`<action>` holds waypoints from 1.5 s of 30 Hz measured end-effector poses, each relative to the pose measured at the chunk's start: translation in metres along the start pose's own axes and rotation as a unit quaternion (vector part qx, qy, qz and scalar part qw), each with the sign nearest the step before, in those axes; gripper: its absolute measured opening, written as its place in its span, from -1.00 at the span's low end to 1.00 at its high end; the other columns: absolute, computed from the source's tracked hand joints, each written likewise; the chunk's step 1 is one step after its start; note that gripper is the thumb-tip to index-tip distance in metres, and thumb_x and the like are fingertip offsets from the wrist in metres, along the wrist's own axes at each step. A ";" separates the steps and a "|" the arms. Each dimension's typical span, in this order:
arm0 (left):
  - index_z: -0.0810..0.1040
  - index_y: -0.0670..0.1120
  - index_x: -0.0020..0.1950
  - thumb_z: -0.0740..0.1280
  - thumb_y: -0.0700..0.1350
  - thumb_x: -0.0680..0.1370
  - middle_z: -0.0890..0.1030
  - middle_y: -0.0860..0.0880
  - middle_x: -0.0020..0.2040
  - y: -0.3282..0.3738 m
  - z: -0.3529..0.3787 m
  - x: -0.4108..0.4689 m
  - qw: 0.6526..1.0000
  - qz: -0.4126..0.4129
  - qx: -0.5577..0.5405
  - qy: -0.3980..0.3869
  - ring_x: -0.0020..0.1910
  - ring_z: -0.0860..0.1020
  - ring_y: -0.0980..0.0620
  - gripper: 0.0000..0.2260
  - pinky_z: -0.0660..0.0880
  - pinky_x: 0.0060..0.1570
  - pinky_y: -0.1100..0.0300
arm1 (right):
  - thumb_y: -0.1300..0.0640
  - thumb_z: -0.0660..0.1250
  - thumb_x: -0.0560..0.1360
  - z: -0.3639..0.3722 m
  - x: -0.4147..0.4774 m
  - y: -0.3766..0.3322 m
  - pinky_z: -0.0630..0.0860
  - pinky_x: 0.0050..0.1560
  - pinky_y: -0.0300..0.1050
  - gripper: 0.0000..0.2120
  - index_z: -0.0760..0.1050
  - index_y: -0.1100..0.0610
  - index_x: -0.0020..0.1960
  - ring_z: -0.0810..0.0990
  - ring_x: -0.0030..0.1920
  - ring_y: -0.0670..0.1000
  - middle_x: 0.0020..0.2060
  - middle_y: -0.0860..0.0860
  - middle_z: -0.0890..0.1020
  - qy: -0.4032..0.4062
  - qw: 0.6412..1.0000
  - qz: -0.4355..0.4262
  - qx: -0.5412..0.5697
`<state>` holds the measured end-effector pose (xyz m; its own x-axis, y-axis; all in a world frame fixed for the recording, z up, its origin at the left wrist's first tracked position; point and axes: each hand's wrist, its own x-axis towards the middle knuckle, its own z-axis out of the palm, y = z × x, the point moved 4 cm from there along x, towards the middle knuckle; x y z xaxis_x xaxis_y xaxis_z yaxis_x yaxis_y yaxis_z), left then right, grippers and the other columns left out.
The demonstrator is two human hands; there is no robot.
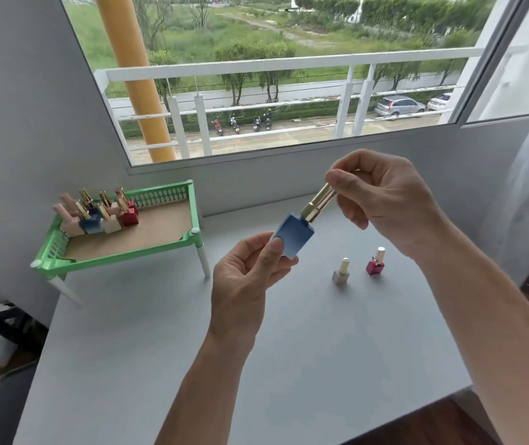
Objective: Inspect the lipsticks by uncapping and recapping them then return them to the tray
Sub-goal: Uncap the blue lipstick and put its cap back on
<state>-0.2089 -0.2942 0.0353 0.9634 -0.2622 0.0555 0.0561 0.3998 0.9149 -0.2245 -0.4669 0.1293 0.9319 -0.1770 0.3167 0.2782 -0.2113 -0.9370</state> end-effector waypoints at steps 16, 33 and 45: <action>0.63 -0.07 -0.05 0.42 0.03 0.32 0.71 -0.05 -0.24 0.002 0.008 0.003 1.000 0.000 0.006 -0.005 -0.21 0.69 -0.01 -0.72 0.58 -0.20 0.27 | -0.06 0.36 0.46 -0.001 -0.002 0.004 0.33 -0.50 -0.25 -0.76 0.50 0.10 -0.24 0.40 -0.52 -0.03 -0.49 0.01 0.52 0.007 1.000 0.005 0.001; 0.63 -0.02 -0.09 0.40 0.01 0.35 0.71 -0.04 -0.23 -0.004 0.005 0.003 1.000 -0.004 0.009 0.005 -0.20 0.69 0.01 -0.81 0.57 -0.21 0.28 | 0.00 0.36 0.40 0.003 -0.005 0.013 0.31 -0.52 -0.24 -0.71 0.48 0.26 -0.19 0.36 -0.52 -0.02 -0.50 0.04 0.46 0.016 1.000 0.010 0.018; 0.68 0.04 -0.15 0.39 0.01 0.37 0.71 -0.04 -0.22 -0.009 0.009 0.007 1.000 -0.007 0.018 -0.002 -0.20 0.69 0.02 -0.88 0.57 -0.21 0.28 | 0.17 0.34 0.49 0.004 -0.007 0.021 0.32 -0.52 -0.25 -0.91 0.53 0.20 -0.12 0.42 -0.53 -0.04 -0.48 -0.02 0.53 -0.010 0.997 0.009 0.074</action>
<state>-0.2051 -0.3073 0.0311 0.9615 -0.2712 0.0450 0.0594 0.3646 0.9293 -0.2241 -0.4666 0.1070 0.9410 -0.1603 0.2980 0.2914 -0.0635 -0.9545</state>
